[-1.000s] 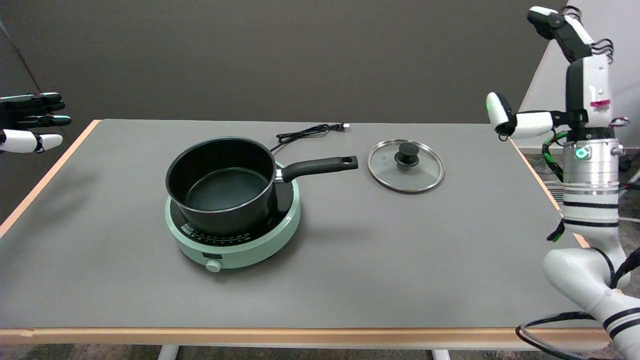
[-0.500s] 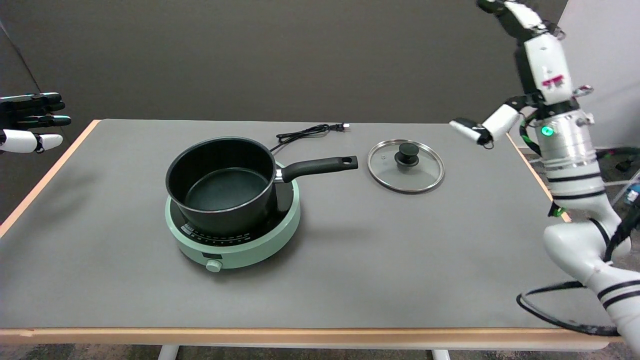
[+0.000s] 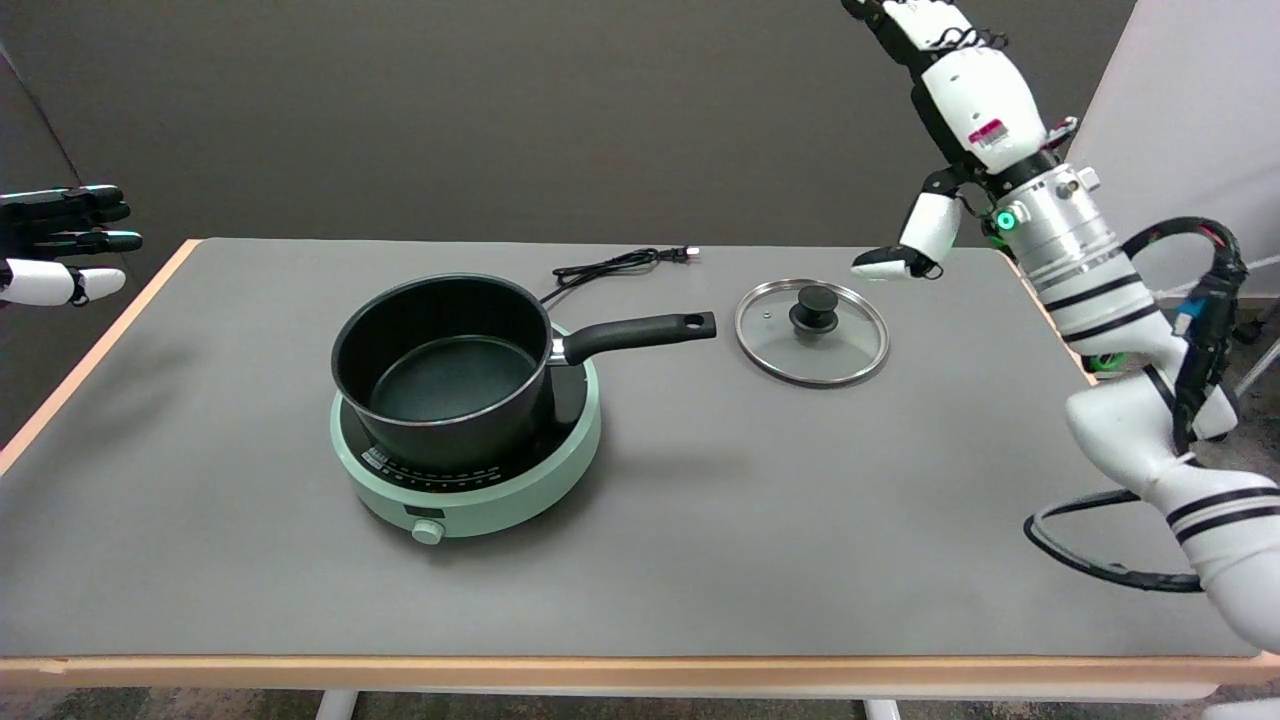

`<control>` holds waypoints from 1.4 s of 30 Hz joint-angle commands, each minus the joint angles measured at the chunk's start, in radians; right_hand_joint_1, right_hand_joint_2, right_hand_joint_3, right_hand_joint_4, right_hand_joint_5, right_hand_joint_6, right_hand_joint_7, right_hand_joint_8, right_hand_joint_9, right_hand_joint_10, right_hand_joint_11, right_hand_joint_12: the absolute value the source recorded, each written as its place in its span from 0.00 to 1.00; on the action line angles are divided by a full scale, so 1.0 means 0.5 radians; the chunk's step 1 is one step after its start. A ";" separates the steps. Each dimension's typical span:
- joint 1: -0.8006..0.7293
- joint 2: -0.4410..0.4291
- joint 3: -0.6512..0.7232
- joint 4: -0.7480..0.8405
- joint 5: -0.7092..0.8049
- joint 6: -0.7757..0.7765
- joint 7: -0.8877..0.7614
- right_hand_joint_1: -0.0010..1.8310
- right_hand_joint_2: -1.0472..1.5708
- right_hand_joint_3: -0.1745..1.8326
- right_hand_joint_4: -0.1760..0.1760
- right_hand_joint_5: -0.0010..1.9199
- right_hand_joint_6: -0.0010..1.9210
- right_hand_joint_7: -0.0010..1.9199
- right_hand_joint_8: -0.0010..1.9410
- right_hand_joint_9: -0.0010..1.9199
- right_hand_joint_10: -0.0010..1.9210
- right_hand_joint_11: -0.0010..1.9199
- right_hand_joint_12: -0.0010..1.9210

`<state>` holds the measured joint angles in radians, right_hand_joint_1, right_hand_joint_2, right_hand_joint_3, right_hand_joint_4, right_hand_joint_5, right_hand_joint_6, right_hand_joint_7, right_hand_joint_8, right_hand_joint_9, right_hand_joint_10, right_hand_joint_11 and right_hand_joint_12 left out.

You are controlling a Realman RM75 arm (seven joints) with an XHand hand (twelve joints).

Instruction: Pick up the pot lid.

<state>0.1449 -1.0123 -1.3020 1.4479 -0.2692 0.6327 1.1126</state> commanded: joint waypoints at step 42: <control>0.607 0.339 -0.645 -0.678 -0.585 -0.117 0.332 0.67 0.03 0.77 0.67 0.01 0.01 0.01 0.01 0.01 0.01 0.01 0.01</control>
<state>0.3626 -0.8542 -1.5144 1.2069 -0.5491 0.5776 1.2733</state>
